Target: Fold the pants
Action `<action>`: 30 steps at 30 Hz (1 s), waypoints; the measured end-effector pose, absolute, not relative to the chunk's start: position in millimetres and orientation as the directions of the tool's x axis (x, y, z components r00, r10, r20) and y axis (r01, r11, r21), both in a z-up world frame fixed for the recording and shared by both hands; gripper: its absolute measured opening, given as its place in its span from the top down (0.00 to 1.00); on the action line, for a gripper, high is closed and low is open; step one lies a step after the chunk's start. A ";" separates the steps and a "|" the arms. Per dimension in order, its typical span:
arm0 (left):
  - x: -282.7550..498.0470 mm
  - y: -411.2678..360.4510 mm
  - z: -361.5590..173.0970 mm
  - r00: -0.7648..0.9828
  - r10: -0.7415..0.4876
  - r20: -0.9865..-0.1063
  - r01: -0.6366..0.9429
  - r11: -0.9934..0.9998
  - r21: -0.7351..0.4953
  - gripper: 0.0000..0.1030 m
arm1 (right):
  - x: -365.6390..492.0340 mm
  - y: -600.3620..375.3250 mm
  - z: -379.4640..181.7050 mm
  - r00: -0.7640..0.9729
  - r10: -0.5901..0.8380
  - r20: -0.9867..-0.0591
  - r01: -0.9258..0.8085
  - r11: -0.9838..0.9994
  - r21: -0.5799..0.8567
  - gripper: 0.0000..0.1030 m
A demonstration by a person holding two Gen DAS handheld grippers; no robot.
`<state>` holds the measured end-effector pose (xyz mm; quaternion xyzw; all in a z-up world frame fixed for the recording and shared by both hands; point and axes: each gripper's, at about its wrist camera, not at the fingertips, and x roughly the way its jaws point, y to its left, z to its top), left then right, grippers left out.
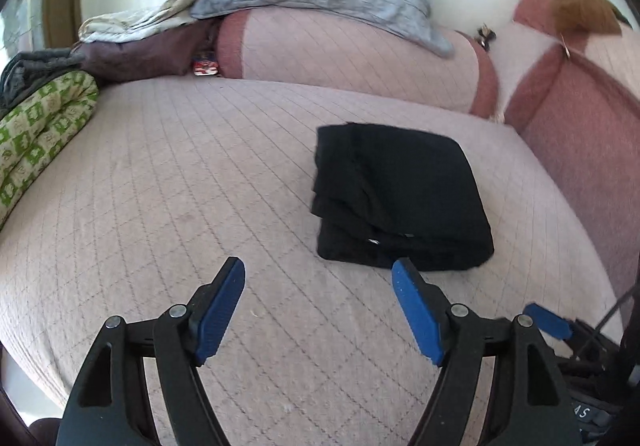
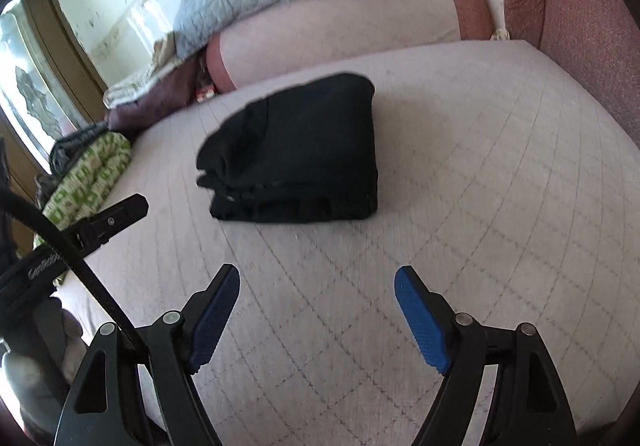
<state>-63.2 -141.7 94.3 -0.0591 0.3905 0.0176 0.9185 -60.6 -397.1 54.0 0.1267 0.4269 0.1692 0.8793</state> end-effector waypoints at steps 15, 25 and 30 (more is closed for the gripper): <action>-44.3 -151.9 69.3 0.625 0.021 -0.780 -0.068 0.997 -0.027 0.27 | -44.1 -396.8 31.6 0.548 0.395 -0.737 -0.163 0.915 0.369 0.16; -37.1 -145.2 58.8 0.575 0.009 -0.818 -0.094 0.994 -0.055 0.27 | -40.7 -384.1 26.5 0.517 0.408 -0.752 -0.189 0.912 0.365 0.15; -36.2 -144.2 56.9 0.567 0.010 -0.823 -0.092 0.994 -0.051 0.27 | -40.8 -380.5 24.9 0.507 0.413 -0.757 -0.191 0.910 0.368 0.15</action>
